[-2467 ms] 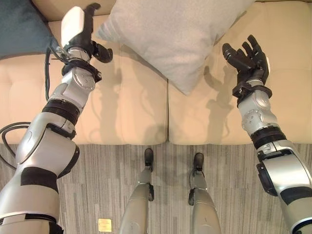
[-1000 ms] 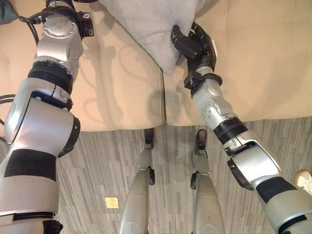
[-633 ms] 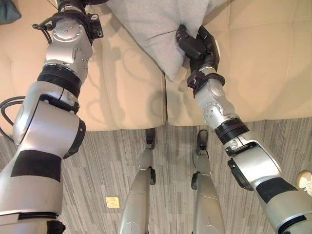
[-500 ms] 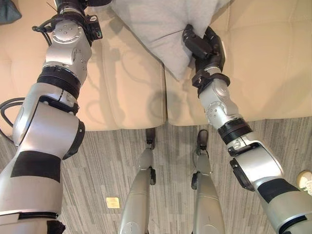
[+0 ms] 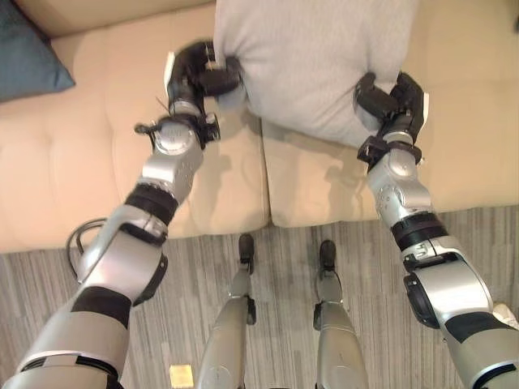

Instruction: Pick up all the scattered cushions and arrange them neatly on the sofa.

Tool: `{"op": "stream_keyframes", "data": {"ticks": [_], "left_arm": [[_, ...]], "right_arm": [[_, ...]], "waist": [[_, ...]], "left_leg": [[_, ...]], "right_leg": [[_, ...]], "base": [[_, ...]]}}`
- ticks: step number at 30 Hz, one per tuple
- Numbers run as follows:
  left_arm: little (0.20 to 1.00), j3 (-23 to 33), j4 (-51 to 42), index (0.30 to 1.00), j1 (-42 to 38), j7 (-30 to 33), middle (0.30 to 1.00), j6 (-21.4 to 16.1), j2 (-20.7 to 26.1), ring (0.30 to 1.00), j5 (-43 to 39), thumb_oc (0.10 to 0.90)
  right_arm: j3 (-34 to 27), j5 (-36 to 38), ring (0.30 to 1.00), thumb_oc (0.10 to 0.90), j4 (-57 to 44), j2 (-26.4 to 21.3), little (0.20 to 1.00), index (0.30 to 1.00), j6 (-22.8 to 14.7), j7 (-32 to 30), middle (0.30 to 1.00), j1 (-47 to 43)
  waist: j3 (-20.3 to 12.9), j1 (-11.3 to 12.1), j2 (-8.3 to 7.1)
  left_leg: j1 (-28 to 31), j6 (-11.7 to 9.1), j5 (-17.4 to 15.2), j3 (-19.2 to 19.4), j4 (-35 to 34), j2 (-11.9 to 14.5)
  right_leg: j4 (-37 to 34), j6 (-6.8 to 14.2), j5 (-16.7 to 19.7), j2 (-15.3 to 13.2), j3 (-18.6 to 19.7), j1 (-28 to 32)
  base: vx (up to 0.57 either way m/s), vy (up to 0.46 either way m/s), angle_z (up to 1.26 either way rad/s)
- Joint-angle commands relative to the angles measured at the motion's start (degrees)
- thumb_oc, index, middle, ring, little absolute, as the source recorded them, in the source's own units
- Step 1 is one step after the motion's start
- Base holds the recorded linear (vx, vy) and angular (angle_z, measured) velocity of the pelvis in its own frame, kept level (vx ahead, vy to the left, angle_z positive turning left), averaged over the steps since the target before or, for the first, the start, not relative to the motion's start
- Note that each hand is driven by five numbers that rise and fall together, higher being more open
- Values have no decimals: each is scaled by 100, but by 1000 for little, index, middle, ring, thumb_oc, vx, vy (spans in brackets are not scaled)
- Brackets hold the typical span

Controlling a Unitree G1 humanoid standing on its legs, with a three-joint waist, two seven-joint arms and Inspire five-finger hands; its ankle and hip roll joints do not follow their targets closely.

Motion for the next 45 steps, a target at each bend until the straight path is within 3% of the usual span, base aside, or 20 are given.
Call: {"op": "stream_keyframes", "data": {"ticks": [1,7,11,14,16,19,20,21,24,28,33,35,36,38,39,41,42,43,44,45], "left_arm": [[300,91,-845,300,-419,-183,300,-761,-733,300,442,400],[300,32,-1331,300,524,-242,300,-605,-840,300,828,400],[300,151,-1728,300,1336,-286,300,-537,-856,300,1156,400],[300,190,-1808,300,1520,-272,300,-515,-889,300,1278,400],[300,216,-1956,300,1561,-267,300,-498,-741,300,1513,400],[300,303,-2123,300,1720,-245,300,-491,-758,300,1601,400],[300,363,-2258,300,1833,-225,300,-514,-846,300,1679,400],[300,363,-2265,300,1845,-223,300,-511,-850,300,1683,400],[300,463,-2453,300,2044,-191,300,-487,-980,300,1758,400],[300,531,-2556,300,2228,-220,300,-456,-1006,300,1765,400],[300,478,-2286,300,2165,-206,300,-456,-1184,300,1796,400],[300,492,-2155,300,2067,-99,300,-456,-1257,300,1689,400],[300,504,-2160,300,2054,-31,300,-463,-1286,300,1717,400],[300,507,-2163,300,2052,-11,300,-461,-1325,300,1717,400],[300,482,-2181,300,2056,-18,300,-441,-1320,300,1718,400],[300,448,-2208,300,2043,-9,300,-399,-1286,300,1741,400],[300,434,-2233,300,2034,-17,300,-385,-1246,300,1749,400],[300,425,-2291,300,2053,-13,300,-370,-1153,300,1760,400],[300,424,-2294,300,2054,-12,300,-368,-1150,300,1760,400],[300,445,-2338,300,2059,20,300,-383,-1040,300,1758,400]], "right_arm": [[326,-538,300,400,-1037,284,300,300,-397,398,300,-320],[527,-1153,300,400,-1092,-55,300,300,-44,745,300,239],[389,-1769,300,400,-1390,-193,300,300,98,864,300,908],[326,-1994,300,400,-1471,-201,300,300,162,875,300,1039],[293,-2203,300,400,-1558,-215,300,300,185,815,300,1056],[264,-2223,300,400,-1729,-153,300,300,181,858,300,1186],[258,-2274,300,400,-1882,-158,300,300,129,912,300,1300],[258,-2276,300,400,-1890,-159,300,300,132,912,300,1314],[285,-2427,300,400,-2030,-274,300,300,59,967,300,1556],[241,-2450,300,400,-2073,-303,300,300,45,960,300,1769],[166,-2395,300,400,-1988,-545,300,300,-40,883,300,1985],[188,-2337,300,400,-1983,-666,300,300,-110,797,300,1993],[142,-2375,300,400,-2060,-771,300,300,-100,751,300,2023],[128,-2400,300,400,-2114,-812,300,300,-102,744,300,2052],[116,-2408,300,400,-2139,-877,300,300,-105,771,300,2041],[120,-2391,300,400,-2120,-908,300,300,-124,765,300,2013],[141,-2377,300,400,-2116,-939,300,300,-139,780,300,1979],[161,-2362,300,400,-2135,-970,300,300,-156,785,300,1939],[161,-2362,300,400,-2133,-968,300,300,-156,786,300,1938],[165,-2354,300,400,-2184,-984,300,300,-159,778,300,1907]], "waist": [[-628,75,24],[-990,137,-142],[-1439,156,-241],[-1585,157,-219],[-1644,199,-113],[-1673,176,-104],[-1742,127,-110],[-1745,131,-105],[-1790,95,-138],[-1755,-1,-137],[-1942,-57,-330],[-1926,-107,-414],[-1829,-122,-461],[-1798,-121,-461],[-1813,-72,-479],[-1814,-4,-504],[-1823,47,-509],[-1772,143,-523],[-1770,135,-526],[-1681,217,-577]], "left_leg": [[242,-225,-1151,-161,396,100],[583,-106,-1481,-177,784,70],[989,26,-1798,-165,1018,-56],[1177,97,-1886,-108,1036,-124],[1470,205,-1987,74,1036,-141],[1772,243,-2031,131,938,-150],[1947,277,-2038,160,826,-181],[1964,271,-2042,162,814,-174],[2283,320,-1964,110,498,-322],[2572,318,-1997,-4,328,-354],[2559,233,-2422,-168,822,-520],[2244,-34,-2806,53,1901,-319],[1921,-98,-2686,283,2514,6],[1827,-81,-2674,386,2578,200],[1786,-92,-2543,390,2231,435],[1706,-140,-2337,199,2007,498],[1687,-210,-2142,-4,1738,558],[1468,-376,-1619,-449,1251,833],[1485,-386,-1600,-456,1217,836],[1185,-446,-1327,-794,828,1086]], "right_leg": [[544,303,-1338,-326,91,636],[715,285,-1438,-379,87,1071],[936,339,-1556,-536,-21,1518],[1241,403,-1491,-623,-98,1521],[2002,415,-1315,-770,-457,1342],[2207,337,-1465,-708,-634,1323],[2169,176,-1750,-326,-668,1200],[2183,170,-1765,-319,-666,1203],[1752,-107,-1740,373,-885,869],[1742,-116,-1553,645,-911,292],[968,-337,-1506,902,-685,1082],[922,-427,-1619,888,-833,1415],[930,-504,-1742,811,-893,1634],[919,-531,-1818,815,-926,1745],[900,-516,-1895,825,-943,1842],[934,-523,-1932,825,-915,1847],[965,-528,-1989,853,-879,1855],[1055,-530,-2128,891,-766,1922],[1069,-537,-2141,893,-774,1921],[1146,-501,-2280,859,-647,2023]], "base": [[8,1,-10],[47,11,-5],[132,71,-2],[111,132,-1],[69,161,-1],[114,73,-29],[83,27,-23],[123,38,-18],[152,-10,-12],[175,-19,-4],[208,-101,51],[234,-134,38],[143,-24,50],[112,38,36],[140,101,13],[128,87,17],[177,167,17],[176,165,6],[236,257,2],[196,207,-26]]}}
